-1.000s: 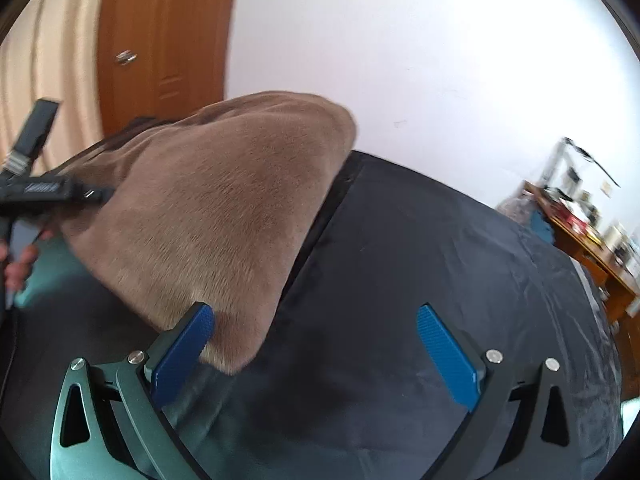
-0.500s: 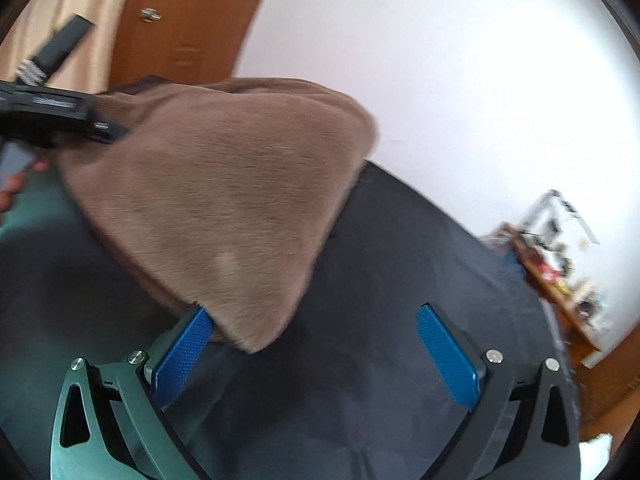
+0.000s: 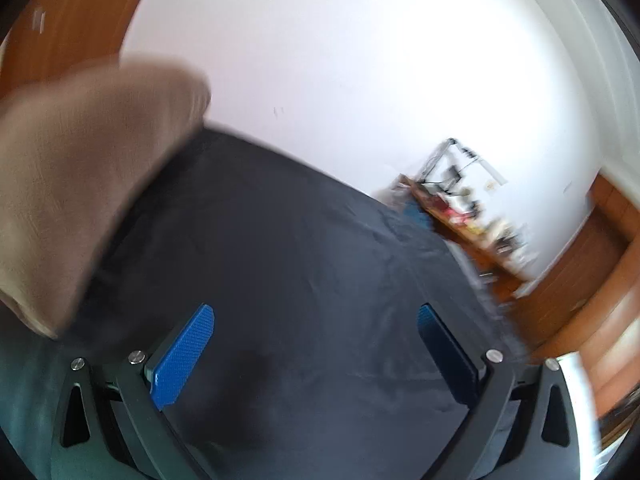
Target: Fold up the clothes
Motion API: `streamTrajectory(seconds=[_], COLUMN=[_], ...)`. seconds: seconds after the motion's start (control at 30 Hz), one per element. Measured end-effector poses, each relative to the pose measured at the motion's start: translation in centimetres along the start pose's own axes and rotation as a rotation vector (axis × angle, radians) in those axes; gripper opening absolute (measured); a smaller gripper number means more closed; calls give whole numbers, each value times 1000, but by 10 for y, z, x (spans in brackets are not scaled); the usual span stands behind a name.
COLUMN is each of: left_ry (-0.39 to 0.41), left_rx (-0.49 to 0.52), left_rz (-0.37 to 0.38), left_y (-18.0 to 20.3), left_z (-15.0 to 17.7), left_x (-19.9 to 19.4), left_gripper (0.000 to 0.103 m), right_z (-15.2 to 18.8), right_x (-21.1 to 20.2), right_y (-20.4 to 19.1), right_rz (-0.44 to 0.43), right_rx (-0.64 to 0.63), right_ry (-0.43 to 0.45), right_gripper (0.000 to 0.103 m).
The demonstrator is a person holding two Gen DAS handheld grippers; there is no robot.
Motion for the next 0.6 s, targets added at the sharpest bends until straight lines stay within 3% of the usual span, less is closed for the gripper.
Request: streamTrajectory(seconds=[0.1, 0.2, 0.33, 0.43, 0.6], left_ry=[0, -12, -11, 33, 16], left_rx=[-16, -59, -112, -96, -52], left_rz=[16, 36, 62, 86, 97], left_y=[-1, -2, -3, 1, 12], left_z=[-1, -1, -2, -9, -5], left_x=[-1, -4, -14, -26, -20], left_gripper=[103, 103, 103, 103, 103], right_z=[-17, -23, -14, -4, -5], right_x=[-20, -34, -32, -30, -14], right_y=[-7, -44, -87, -118, -120], right_rz=[-216, -446, -408, -382, -288], right_rx=[124, 96, -94, -232, -279], right_ry=[81, 96, 70, 53, 29], right_gripper=[102, 102, 102, 102, 102])
Point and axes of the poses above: each gripper's, at about its wrist camera, not at the fingertips, and x roughly the way its jaws point, y to its right, z to its underside, the point moved 10 cm from there along x, roughly the way its jaws point, and after that the axes turned 3 degrees about y, right-handed, at the moved point
